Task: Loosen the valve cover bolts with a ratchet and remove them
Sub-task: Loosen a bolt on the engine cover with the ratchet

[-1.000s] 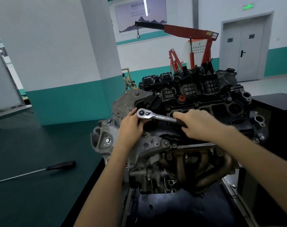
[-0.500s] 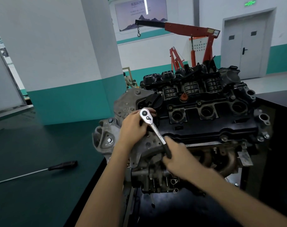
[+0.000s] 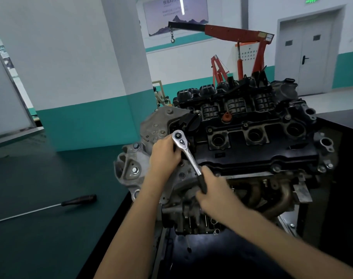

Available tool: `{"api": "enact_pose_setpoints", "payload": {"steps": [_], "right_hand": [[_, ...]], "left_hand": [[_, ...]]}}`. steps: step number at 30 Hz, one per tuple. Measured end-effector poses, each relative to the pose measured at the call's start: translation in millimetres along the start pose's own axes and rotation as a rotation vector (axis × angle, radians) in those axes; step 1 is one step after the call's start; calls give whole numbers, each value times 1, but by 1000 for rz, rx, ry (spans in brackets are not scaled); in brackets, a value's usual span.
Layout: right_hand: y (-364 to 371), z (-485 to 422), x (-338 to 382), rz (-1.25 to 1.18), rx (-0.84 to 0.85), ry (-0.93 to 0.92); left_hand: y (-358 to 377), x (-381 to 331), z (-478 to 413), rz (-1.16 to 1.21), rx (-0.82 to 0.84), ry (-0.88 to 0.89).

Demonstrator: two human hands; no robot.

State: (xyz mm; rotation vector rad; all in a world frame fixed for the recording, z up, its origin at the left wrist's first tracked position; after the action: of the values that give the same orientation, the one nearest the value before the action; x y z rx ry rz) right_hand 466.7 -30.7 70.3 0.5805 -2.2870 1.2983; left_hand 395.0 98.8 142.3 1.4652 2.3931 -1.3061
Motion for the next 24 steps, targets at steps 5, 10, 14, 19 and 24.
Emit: {"api": "enact_pose_setpoints", "payload": {"steps": [5,10,14,19,24], "right_hand": [[38,-4,14,-137,-91,33],[-16,-9,-13,69,139,-62],[-88,-49,-24,628,267,-233],[-90,-48,-20,686,153,-242],[-3,2,-11,-64,5,-16]], "left_hand": [[-2,3,1,73,9,-26],[-4,-3,5,142,29,50],[-3,-8,4,75,30,107],[-3,-6,5,69,23,48],[6,-2,2,-6,68,-18]]}}
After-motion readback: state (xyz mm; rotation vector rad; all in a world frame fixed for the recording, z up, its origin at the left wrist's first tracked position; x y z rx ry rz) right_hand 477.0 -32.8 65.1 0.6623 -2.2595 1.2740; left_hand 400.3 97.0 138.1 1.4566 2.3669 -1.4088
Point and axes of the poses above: each hand's wrist, its own z-axis away from the middle knuckle, its own y-axis out of the palm, x = y × z, the point moved 7 cm from there along -z, towards the middle knuckle, and after that the axes turned 8 degrees about -y, right-handed, at the moved point
